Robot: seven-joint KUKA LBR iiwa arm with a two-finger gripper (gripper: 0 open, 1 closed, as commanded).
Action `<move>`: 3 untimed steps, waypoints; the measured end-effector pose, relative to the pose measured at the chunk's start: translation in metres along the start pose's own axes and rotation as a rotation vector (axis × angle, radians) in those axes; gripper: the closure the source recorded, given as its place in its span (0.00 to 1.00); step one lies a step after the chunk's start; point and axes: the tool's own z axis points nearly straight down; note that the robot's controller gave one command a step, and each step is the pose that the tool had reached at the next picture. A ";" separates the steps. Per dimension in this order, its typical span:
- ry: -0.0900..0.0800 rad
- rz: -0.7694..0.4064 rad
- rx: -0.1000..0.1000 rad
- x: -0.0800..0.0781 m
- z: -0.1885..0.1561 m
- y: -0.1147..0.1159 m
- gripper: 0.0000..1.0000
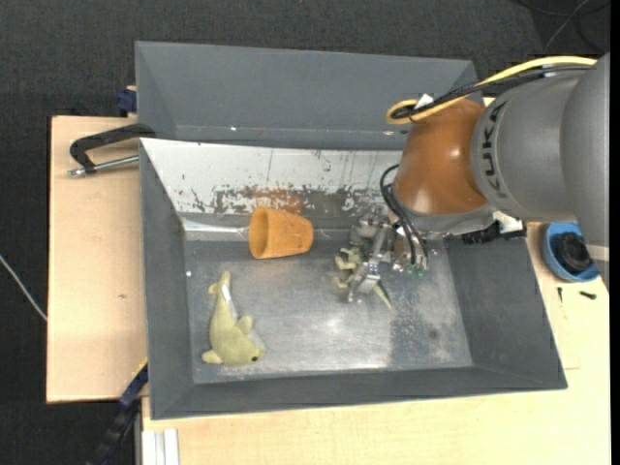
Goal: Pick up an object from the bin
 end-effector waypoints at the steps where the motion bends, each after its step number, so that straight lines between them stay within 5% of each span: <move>1: 0.014 0.180 0.011 -0.002 -0.027 -0.022 0.00; 2: 0.021 0.463 0.014 0.016 -0.026 -0.026 0.00; 3: 0.014 0.650 0.015 0.038 0.002 -0.003 0.00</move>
Offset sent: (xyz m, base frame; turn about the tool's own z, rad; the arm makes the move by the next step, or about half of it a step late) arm -0.0045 -0.0227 0.0245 0.1804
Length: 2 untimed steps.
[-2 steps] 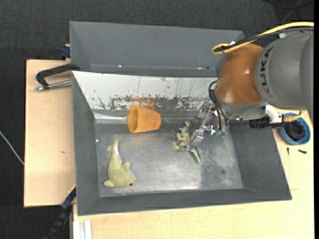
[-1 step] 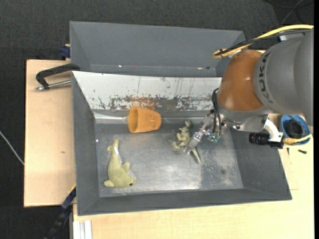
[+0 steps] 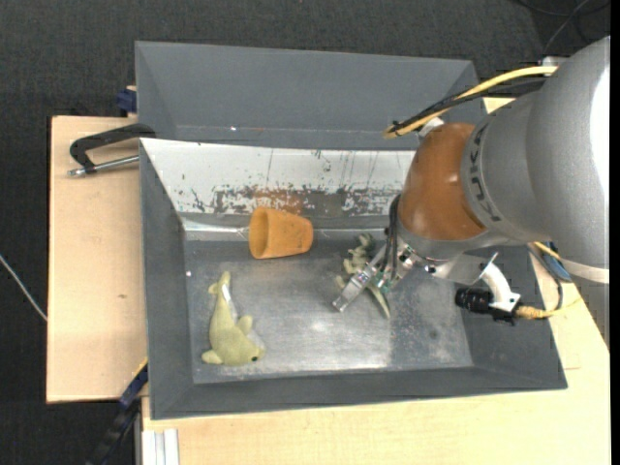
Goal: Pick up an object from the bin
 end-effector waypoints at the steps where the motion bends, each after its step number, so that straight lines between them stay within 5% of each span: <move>1: 0.000 -0.002 0.001 -0.001 -0.001 0.001 0.00; 2: 0.000 -0.002 -0.001 -0.001 -0.002 0.002 1.00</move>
Offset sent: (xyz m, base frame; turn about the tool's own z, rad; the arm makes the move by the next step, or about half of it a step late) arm 0.0000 0.0000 0.0000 0.0000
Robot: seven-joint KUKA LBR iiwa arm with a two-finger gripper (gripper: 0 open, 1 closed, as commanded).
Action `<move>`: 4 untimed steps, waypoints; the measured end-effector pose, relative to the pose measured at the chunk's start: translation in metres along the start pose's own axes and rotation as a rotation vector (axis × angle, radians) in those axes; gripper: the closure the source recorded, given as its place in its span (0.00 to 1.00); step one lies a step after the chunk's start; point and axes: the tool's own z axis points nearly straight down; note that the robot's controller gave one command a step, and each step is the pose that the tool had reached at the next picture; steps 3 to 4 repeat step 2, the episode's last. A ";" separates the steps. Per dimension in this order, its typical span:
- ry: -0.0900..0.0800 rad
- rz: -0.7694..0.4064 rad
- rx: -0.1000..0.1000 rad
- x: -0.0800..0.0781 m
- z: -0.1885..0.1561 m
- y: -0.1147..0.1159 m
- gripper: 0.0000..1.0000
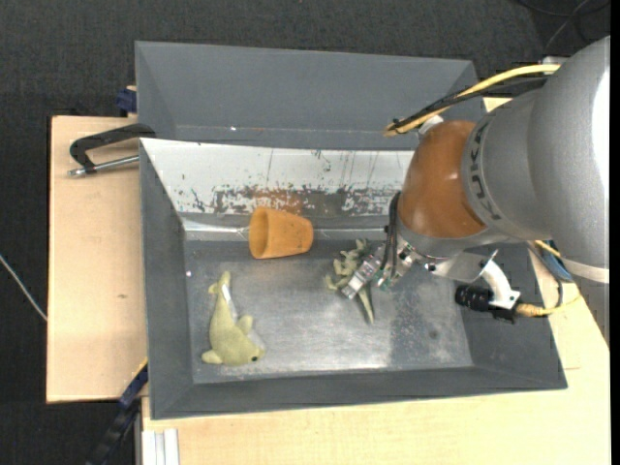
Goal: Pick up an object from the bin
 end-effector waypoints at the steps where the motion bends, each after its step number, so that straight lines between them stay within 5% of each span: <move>1: -0.004 -0.002 -0.004 -0.001 -0.078 0.003 1.00; 2: -0.003 -0.005 -0.003 -0.002 -0.128 0.005 1.00; 4: -0.003 -0.005 -0.003 -0.002 -0.128 0.005 1.00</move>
Offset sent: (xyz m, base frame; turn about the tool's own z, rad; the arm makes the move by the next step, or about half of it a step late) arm 0.0000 0.0000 0.0728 0.0000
